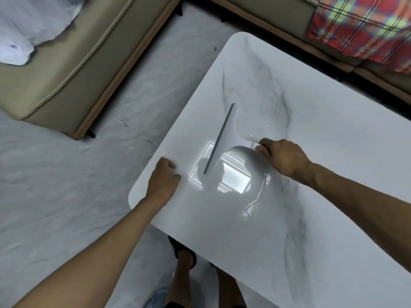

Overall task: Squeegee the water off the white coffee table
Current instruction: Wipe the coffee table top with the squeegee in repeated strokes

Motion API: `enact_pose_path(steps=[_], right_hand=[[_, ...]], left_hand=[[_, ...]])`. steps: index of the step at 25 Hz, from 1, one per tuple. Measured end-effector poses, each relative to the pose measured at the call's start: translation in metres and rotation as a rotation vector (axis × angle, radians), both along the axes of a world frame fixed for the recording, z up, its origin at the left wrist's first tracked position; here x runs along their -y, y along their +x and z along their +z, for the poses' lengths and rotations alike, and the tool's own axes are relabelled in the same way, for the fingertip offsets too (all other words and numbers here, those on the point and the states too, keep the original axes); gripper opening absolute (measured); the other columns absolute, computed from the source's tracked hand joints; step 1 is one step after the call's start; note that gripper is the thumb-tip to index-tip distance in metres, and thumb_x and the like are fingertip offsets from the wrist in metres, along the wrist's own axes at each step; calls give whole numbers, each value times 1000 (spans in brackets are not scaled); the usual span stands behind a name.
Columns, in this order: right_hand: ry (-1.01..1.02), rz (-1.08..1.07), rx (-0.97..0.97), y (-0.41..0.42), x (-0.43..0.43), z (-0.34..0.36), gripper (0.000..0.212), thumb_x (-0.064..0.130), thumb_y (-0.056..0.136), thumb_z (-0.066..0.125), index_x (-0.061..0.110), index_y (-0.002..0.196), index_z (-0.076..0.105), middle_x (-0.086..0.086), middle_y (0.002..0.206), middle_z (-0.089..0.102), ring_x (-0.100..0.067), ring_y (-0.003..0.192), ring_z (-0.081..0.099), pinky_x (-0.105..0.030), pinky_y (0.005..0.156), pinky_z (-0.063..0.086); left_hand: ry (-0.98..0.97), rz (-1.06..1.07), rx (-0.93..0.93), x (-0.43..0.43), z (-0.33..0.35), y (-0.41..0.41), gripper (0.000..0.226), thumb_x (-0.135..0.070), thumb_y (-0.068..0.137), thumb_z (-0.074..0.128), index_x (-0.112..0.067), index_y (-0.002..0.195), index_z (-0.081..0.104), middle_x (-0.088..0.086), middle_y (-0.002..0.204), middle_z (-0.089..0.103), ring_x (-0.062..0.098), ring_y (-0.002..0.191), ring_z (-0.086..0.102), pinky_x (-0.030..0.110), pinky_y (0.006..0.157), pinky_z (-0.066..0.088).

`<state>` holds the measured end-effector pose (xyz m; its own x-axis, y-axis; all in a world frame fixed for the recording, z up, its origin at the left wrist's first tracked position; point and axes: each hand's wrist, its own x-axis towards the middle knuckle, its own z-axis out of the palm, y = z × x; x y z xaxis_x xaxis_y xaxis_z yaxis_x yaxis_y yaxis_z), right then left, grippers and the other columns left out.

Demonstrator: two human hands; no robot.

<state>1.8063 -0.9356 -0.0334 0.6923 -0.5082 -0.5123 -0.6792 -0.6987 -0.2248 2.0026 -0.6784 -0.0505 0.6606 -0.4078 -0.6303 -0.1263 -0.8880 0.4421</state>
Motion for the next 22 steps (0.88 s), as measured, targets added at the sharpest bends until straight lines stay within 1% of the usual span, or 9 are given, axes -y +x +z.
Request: enact_pose_path(steps=[4,7,9,11,14,17,19,21,22], right_hand=[[-29,-163,-57,-91,32,17,35,46,100,28,22,87,49,-1,64,55,-32,65,53,-34,58,36],[-50,-253,-114,-150,40,34,44,51,98,26,19,84,52,0,62,57,-29,63,56,-36,56,44],[20,-379,-81,-168,44,50,44,50,98,30,19,83,57,-2,67,62,-28,64,58,-38,60,48],[151,-585,50,-159,54,65,36,43,99,37,19,86,61,-4,74,65,-26,63,57,-36,60,46],[238,-852,264,-102,87,69,27,39,95,43,19,106,58,-6,82,64,-21,58,51,-32,58,43],[276,-1008,410,-26,135,46,32,21,93,37,25,122,47,-5,82,57,-19,55,43,-30,55,36],[318,-1126,449,12,161,30,31,16,91,30,19,116,49,-7,79,51,-20,54,37,-28,54,31],[270,-1055,393,25,169,14,24,14,91,27,21,106,44,-13,86,55,-23,58,41,-31,56,34],[222,-974,337,23,167,9,21,14,91,27,23,105,42,-15,91,57,-25,61,44,-28,57,36]], left_hand=[[27,-138,-43,42,3,-24,26,-17,84,58,-14,107,48,0,95,53,26,88,54,30,71,39],[46,-171,-69,67,6,-42,23,-17,82,58,-18,102,47,-5,83,51,24,82,54,29,63,37],[19,-198,-42,82,7,-53,20,-16,82,57,-19,98,46,-5,84,52,25,84,56,28,63,36],[-19,-258,18,96,3,-59,19,-12,81,56,-18,96,46,3,102,55,28,94,57,29,71,38],[-47,-394,104,121,-13,-55,22,-9,79,56,-14,99,48,13,135,44,33,123,46,38,94,42],[-16,-539,117,150,-34,-51,29,-11,80,57,-8,107,51,22,147,28,37,139,26,43,111,30],[61,-592,93,163,-41,-53,37,-13,83,54,-4,118,49,29,153,13,39,145,8,43,118,18],[115,-603,47,170,-40,-57,42,-14,85,51,-1,125,45,33,155,-4,41,146,-7,43,121,9],[121,-600,26,173,-41,-57,44,-15,85,50,0,126,43,34,154,-8,42,146,-10,44,121,7]])
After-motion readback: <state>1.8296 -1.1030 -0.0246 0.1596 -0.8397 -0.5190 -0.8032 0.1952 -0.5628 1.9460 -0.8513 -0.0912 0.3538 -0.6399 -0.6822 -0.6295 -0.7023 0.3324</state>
